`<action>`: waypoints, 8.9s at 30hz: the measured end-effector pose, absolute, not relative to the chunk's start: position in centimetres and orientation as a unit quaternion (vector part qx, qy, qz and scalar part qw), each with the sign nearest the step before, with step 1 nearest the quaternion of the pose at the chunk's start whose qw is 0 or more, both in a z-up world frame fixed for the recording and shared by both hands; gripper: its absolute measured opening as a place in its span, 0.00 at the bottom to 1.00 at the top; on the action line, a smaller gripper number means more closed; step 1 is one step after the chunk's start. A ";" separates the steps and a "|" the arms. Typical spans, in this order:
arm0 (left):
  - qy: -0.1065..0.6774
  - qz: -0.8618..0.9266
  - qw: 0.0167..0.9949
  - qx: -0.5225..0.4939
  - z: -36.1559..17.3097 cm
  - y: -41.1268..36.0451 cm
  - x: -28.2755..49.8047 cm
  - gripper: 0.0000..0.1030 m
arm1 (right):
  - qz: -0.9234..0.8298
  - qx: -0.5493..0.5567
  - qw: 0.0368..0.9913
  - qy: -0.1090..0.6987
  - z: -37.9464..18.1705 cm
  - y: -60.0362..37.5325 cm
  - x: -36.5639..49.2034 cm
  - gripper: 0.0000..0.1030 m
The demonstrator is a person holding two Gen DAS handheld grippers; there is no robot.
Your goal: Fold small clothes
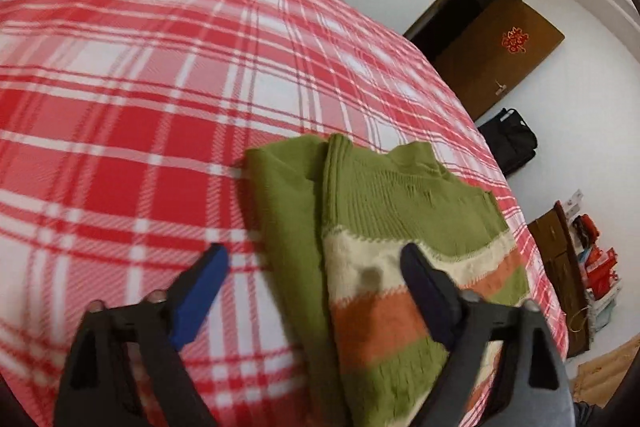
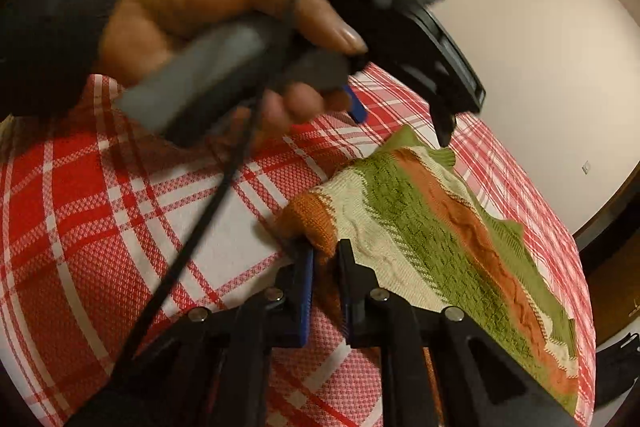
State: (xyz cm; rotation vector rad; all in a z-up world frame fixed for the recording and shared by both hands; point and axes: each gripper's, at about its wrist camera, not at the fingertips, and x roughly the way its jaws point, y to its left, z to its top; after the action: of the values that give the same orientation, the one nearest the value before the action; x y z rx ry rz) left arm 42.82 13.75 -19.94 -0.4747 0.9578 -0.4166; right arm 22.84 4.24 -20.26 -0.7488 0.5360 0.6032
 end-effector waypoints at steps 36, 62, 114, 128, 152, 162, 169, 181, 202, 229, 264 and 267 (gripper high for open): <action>0.410 -0.218 0.838 -0.286 -18.9 14.6 43.4 0.10 | 0.280 -0.289 0.874 0.273 -18.1 -1.9 26.1 0.06; 0.334 -0.274 0.855 -0.288 -10.3 3.1 44.9 0.09 | 0.259 -0.113 0.929 0.240 -10.2 -15.5 26.8 0.06; 0.336 -0.256 0.906 0.031 -11.5 -15.4 35.6 0.82 | 0.131 0.107 0.922 0.349 -14.8 -37.6 26.9 0.44; 0.379 -0.213 0.900 0.028 -16.7 -11.1 32.8 0.88 | 0.193 0.096 0.889 0.405 -13.5 -30.8 36.5 0.64; 0.434 -0.220 0.874 0.005 -19.2 -10.9 33.5 1.00 | 0.130 0.059 0.893 0.427 -18.3 -34.0 29.7 0.42; 0.435 -0.223 0.872 0.002 -19.3 -10.8 33.6 1.00 | 0.124 0.036 0.882 0.453 -18.3 -33.7 28.9 0.33; 0.436 -0.225 0.872 -0.004 -19.3 -10.7 33.4 1.00 | 0.141 0.021 0.865 0.481 -17.1 -34.0 29.1 0.33; 0.435 -0.225 0.872 -0.006 -19.3 -10.7 33.4 1.00 | 0.150 0.046 0.902 0.403 -9.8 -33.4 38.3 0.40; 0.437 -0.221 0.872 0.013 -19.3 -11.2 33.4 1.00 | 0.100 0.032 0.863 0.495 -16.5 -34.0 42.8 0.28; 0.437 -0.213 0.873 -0.043 -19.1 -9.7 34.0 1.00 | 0.178 0.199 0.856 0.443 -17.8 -39.2 46.7 0.61; 0.383 -0.239 0.886 -0.104 -13.0 -3.2 27.8 0.21 | 0.289 0.246 0.830 0.409 -15.4 -32.7 43.9 0.17; 0.376 -0.228 0.892 -0.106 -12.4 -1.5 26.0 0.21 | 0.308 0.242 0.823 0.412 -15.0 -30.3 42.9 0.17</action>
State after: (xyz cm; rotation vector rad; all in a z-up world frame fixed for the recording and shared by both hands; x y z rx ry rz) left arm 26.04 -1.46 -12.39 -0.2198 0.7798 -0.4722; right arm 42.93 -30.32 -15.04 0.5153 0.8769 0.6542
